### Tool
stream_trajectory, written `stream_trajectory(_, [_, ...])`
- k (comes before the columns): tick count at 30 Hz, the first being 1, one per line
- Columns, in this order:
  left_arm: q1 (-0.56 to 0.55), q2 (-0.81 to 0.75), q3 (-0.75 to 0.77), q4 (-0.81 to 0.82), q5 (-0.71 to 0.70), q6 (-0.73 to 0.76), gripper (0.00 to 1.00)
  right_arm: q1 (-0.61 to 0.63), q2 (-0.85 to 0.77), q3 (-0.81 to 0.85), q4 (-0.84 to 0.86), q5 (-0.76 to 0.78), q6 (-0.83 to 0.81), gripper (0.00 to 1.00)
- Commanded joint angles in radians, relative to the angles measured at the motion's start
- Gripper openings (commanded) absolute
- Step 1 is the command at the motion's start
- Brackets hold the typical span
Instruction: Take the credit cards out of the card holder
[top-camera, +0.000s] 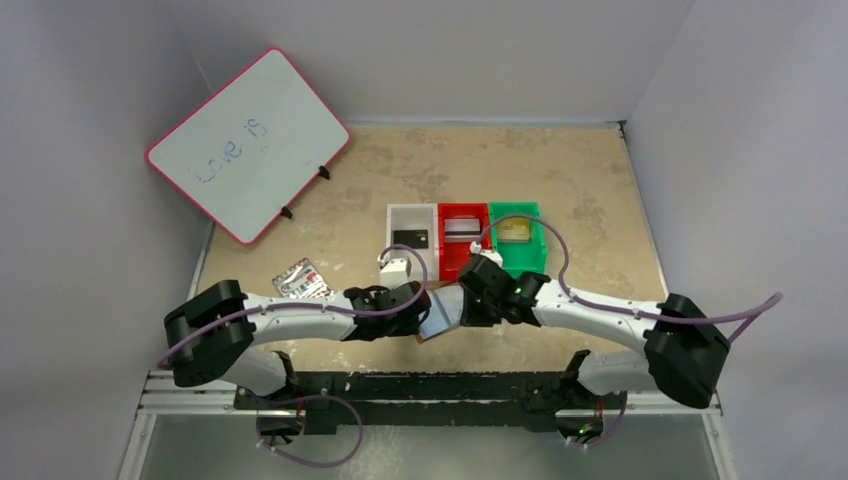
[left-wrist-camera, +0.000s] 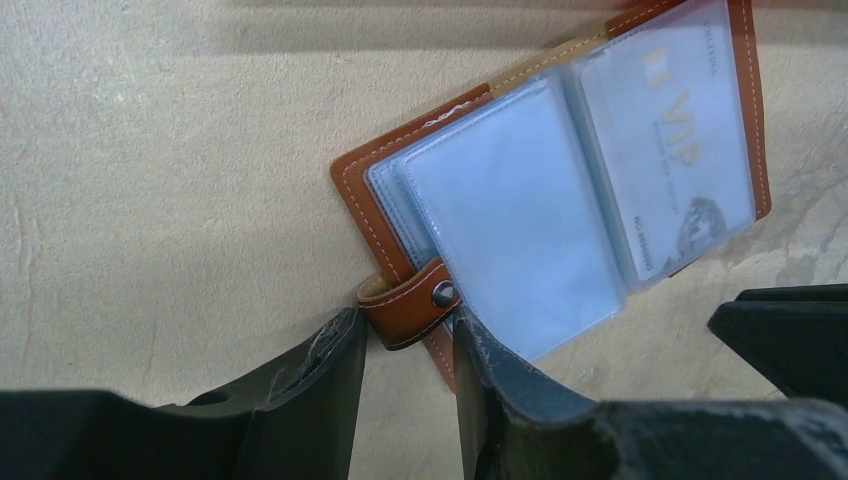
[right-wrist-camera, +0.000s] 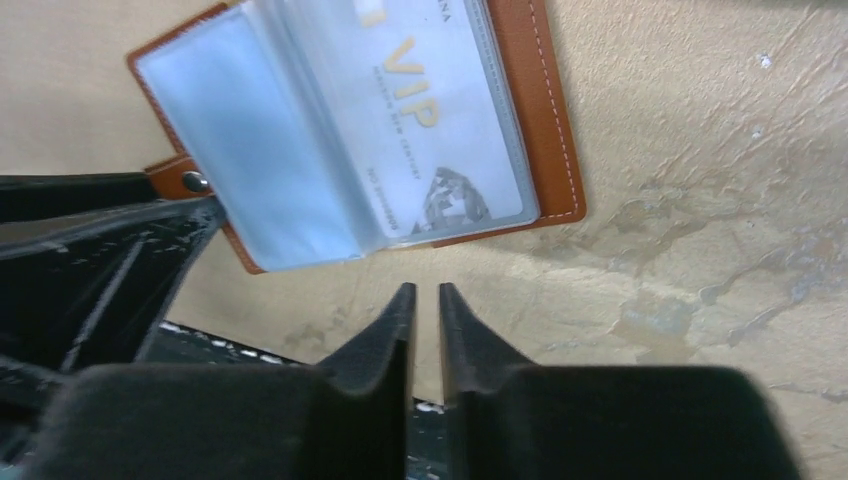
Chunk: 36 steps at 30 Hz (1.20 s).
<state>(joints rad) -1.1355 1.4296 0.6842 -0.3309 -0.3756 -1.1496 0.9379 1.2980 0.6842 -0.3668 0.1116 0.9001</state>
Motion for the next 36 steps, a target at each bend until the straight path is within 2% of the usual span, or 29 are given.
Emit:
stream_trajectory(1, [-0.006,-0.017,0.031,-0.006,-0.034,0.024,0.37,0.003,-0.048,0.01,-0.032,0.022,0.086,0.24])
stream_trajectory(3, [-0.006,-0.021,0.031,-0.01,-0.035,0.025,0.37,0.0,-0.04,0.049,-0.074,0.096,0.08,0.36])
stream_trajectory(5, [-0.006,-0.025,0.026,-0.008,-0.036,0.022,0.36,-0.009,-0.017,0.089,-0.117,0.169,0.077,0.42])
stream_trajectory(9, [-0.006,-0.031,0.022,-0.005,-0.036,0.019,0.36,-0.068,0.024,0.132,-0.087,0.182,0.014,0.47])
stream_trajectory(15, [-0.006,-0.031,0.014,-0.003,-0.036,0.016,0.36,-0.154,0.09,0.141,0.054,0.104,-0.083,0.49])
stream_trajectory(22, [-0.006,-0.032,0.014,-0.004,-0.036,0.018,0.35,-0.168,0.178,0.144,0.129,0.008,-0.13,0.43])
stream_trajectory(25, [-0.006,-0.03,0.015,-0.008,-0.037,0.021,0.34,-0.168,0.191,0.128,0.145,0.042,-0.123,0.38])
stream_trajectory(29, [-0.005,-0.031,0.014,-0.013,-0.039,0.023,0.33,-0.166,0.181,0.07,0.194,-0.017,-0.13,0.31])
stream_trajectory(36, [-0.006,-0.032,0.013,-0.022,-0.041,0.028,0.32,-0.135,0.172,-0.006,0.215,-0.054,-0.084,0.31])
